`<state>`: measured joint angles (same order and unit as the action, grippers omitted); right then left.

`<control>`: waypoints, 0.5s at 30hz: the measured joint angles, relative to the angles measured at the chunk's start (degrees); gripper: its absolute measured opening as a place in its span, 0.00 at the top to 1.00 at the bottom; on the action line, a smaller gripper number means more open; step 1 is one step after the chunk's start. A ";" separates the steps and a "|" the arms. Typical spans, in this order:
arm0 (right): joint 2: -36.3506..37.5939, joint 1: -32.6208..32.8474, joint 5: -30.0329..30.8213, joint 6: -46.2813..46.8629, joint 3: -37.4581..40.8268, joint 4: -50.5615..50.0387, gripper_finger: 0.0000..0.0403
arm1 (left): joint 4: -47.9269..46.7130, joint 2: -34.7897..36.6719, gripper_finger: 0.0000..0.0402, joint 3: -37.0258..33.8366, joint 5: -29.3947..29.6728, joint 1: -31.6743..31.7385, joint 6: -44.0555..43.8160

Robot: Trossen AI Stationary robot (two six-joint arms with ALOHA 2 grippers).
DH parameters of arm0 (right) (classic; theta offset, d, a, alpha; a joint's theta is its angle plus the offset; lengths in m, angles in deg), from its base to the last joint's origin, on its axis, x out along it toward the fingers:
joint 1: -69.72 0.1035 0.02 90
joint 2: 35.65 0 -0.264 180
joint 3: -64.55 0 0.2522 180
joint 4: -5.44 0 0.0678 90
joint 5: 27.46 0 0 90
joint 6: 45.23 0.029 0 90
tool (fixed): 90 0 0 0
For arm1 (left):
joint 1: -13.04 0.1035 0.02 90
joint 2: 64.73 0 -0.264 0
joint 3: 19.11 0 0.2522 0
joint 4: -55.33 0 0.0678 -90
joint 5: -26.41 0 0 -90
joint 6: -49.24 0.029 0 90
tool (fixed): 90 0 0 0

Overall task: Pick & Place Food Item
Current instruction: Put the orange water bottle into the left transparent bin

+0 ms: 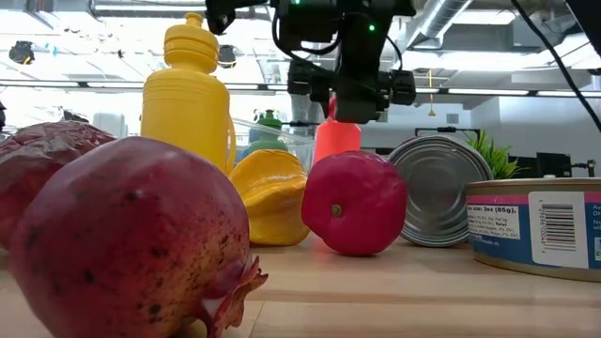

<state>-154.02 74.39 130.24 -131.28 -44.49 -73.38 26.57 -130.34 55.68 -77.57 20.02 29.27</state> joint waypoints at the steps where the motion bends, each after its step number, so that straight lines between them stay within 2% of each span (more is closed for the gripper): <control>1: -0.02 0.25 -0.17 0.12 0.00 0.09 0.46 | -0.28 0.02 0.42 -0.01 0.00 0.00 0.00; 8: 0.20 2.27 -7.41 -1.04 0.00 -0.93 0.46 | -0.13 0.33 0.42 -0.02 0.00 0.00 0.00; 15: -0.07 3.13 -7.64 -1.06 -0.07 -0.62 0.46 | -0.05 0.37 0.42 -0.02 -0.01 0.00 -0.02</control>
<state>-154.08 77.52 122.59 -132.34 -44.56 -74.00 26.52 -129.97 55.66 -77.57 20.02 29.25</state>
